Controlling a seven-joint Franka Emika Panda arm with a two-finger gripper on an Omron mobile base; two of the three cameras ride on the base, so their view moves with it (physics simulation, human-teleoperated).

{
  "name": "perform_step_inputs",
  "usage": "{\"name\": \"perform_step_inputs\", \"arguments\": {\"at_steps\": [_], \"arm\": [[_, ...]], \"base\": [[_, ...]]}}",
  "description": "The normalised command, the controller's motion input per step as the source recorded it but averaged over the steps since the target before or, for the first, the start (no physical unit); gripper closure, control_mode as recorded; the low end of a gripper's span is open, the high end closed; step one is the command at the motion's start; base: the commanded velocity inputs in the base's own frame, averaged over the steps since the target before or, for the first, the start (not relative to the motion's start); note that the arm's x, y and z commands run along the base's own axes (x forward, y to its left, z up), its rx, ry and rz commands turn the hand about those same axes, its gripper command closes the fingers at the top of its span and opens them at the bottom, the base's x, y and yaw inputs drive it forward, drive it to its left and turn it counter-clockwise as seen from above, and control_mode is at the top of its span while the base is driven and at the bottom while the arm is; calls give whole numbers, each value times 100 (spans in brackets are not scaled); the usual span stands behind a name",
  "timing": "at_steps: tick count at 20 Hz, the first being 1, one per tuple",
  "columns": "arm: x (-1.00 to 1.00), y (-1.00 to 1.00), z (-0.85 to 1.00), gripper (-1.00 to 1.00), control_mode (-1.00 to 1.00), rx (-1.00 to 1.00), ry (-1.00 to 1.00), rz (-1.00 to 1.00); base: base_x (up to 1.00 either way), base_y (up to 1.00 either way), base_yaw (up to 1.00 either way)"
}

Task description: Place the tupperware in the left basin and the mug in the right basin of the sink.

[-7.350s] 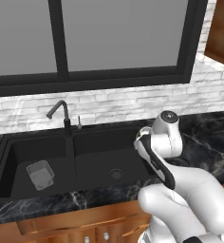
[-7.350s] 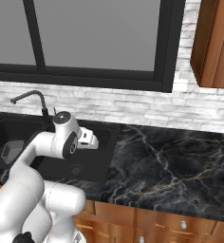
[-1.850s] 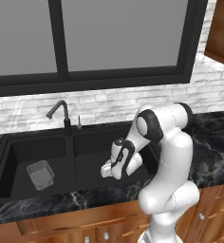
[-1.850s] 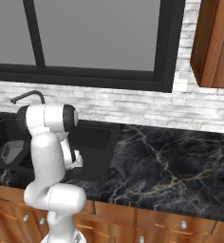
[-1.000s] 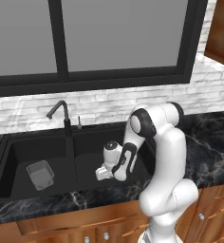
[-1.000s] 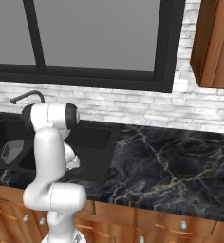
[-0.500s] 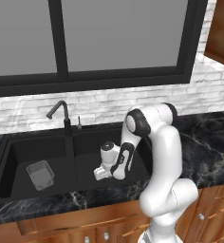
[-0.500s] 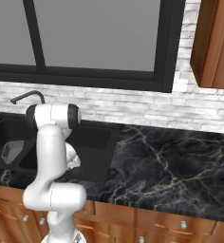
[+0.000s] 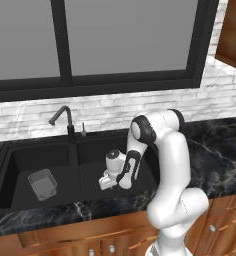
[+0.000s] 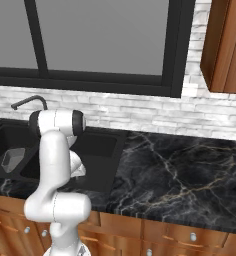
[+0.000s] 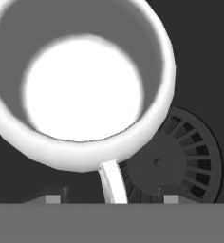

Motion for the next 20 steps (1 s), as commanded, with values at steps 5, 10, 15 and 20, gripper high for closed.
{"name": "perform_step_inputs", "arguments": {"at_steps": [5,10,15,20], "arm": [[0,0,6,-100,-100,0,0,0],[-4,0,23,-100,-100,0,0,0],[-10,0,35,-100,-100,0,-2,-1],[-14,0,37,-100,-100,0,-4,-2]], "base": [[0,0,0],[0,0,0],[0,0,0],[0,0,0]]}}
